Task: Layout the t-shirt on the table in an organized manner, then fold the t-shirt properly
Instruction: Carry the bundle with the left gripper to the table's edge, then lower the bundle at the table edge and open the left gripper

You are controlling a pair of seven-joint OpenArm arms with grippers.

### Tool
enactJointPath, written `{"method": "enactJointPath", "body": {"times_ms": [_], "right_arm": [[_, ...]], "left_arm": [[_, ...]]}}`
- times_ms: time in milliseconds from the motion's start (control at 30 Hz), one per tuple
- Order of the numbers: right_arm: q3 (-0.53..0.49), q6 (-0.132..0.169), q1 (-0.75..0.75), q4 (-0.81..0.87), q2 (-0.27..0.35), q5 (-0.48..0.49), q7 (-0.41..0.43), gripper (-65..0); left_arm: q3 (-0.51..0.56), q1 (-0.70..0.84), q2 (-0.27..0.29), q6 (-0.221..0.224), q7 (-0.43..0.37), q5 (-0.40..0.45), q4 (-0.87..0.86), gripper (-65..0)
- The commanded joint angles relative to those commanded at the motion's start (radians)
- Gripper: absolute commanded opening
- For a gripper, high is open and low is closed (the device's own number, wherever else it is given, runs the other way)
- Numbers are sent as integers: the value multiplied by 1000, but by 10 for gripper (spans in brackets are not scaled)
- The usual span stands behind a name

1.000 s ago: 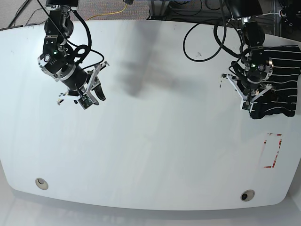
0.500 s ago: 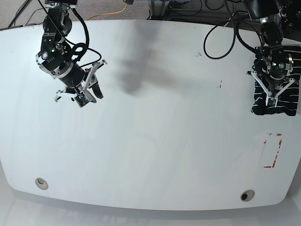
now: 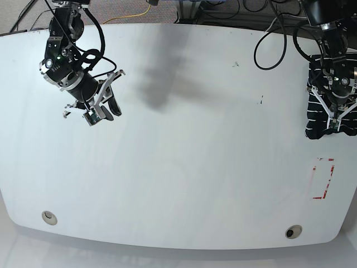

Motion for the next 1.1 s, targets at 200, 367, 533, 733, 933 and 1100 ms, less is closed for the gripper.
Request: {"method": "enactJointPath", "body": {"times_ms": [200,367,533,733,933,1100], "right_arm": [[2,0,-12,5,3,-6,0,-528],[2,0,-15,5,-2,-5,0,-528],[2,0,-15,6,-3,0,0,-528],[2,0,-15,8,-3,0,0,-528],[2,0,-15,8,-3,0,0,-528],[2,0,-18,8,-3,0,0,-528]], "left_arm": [[0,3,86,-140,60,-17,60,-646],[0,9,157,-193,92,-17,83,-646],[0,41,170,-196,92,-17,77,-646],[-3,46,166,-196,92,-18,5,-646],[-8,46,107,-196,48,-18,-71,-647],[-57,49,71,-193,-5,-18,-114,-647]]}}
